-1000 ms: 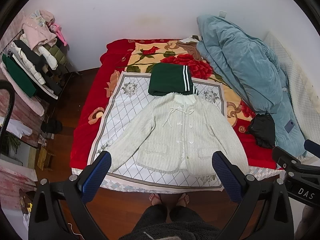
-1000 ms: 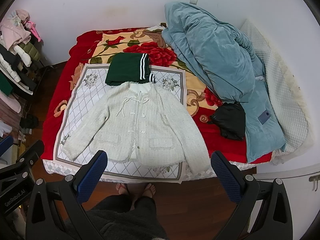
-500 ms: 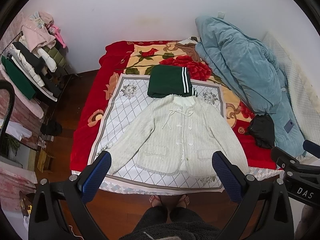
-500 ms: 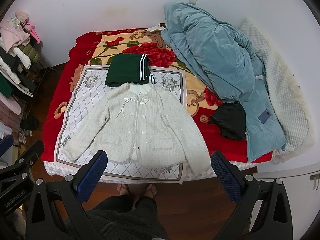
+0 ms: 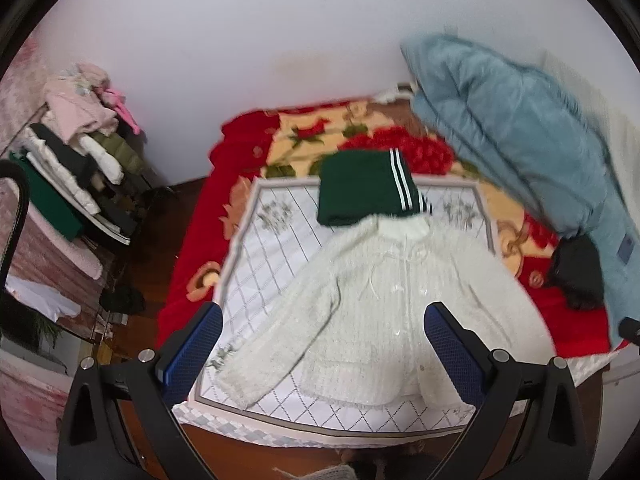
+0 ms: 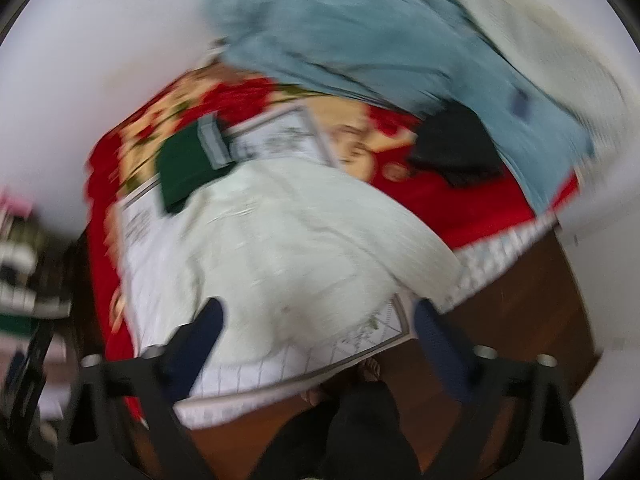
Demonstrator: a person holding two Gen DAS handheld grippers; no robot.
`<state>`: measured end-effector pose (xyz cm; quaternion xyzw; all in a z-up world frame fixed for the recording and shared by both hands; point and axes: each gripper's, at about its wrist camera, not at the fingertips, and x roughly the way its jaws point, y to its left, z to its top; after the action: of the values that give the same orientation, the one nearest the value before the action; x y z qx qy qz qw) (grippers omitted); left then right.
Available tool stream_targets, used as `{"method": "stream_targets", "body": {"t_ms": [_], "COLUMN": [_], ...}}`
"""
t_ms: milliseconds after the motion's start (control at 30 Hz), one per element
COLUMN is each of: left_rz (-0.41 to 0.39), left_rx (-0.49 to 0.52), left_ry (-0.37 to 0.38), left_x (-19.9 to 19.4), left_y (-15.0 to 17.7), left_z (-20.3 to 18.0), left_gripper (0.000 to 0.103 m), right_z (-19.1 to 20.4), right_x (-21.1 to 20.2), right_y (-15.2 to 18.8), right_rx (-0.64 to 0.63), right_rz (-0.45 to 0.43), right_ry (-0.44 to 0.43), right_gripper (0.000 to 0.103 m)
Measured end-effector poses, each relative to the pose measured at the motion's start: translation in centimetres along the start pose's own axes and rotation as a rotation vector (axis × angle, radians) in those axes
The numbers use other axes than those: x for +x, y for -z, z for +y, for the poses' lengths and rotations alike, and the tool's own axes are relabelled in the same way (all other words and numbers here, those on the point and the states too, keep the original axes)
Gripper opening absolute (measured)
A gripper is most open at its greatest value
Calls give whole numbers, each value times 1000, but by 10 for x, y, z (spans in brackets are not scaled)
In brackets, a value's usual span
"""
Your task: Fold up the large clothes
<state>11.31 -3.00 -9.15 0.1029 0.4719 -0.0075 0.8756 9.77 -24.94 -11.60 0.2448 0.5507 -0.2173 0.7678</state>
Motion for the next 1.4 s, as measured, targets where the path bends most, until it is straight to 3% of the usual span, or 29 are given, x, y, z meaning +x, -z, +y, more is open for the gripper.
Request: {"method": "stream_targets", "body": {"t_ms": [33,167,300,433,533,667,800,833,900,967,1200,1400], "left_rz": [16,81,150,255,337,406,434,430,418,405,417,385], "left_rx": [10,40,55,65,89,134,187,197,213,227,198,133], "left_ry": [-8,-37,-81,-100,-89,-84,-78,-73,-61,-54,-10,-20], "left_x": [20,81,140,199,239,283,316,320,326,331,334,334], "left_y": [1,16,33,56,79,106,121,121,121,121,122,108], "left_z": [-8,-36,-74,-119,-149,-186,-217,-223,-231,-239,-238,-205], "left_gripper": [103,103,103,103,103,103,103,103,103,103,103,103], "right_z": [-16,-87,-168,-255,-308,-337,-350,-351,-352,-349,-340,-258], "right_x": [20,104,197,304,372,451,509,511,502,492,424,335], "right_y": [-2,-8,-3,25,60,98,116,116,111,106,64,-32], "right_rx": [53,248,449,675,829,976,1153,1178,1181,1170,1087,796], "right_rz": [13,85,160,248,264,291,272,242,141,94,-58,-179], "right_ry": [17,13,-36,-102,-137,-210,-394,-397,-354,-335,-336,-351], "right_gripper": [80,80,80,80,80,80,80,80,61,20,16,15]}}
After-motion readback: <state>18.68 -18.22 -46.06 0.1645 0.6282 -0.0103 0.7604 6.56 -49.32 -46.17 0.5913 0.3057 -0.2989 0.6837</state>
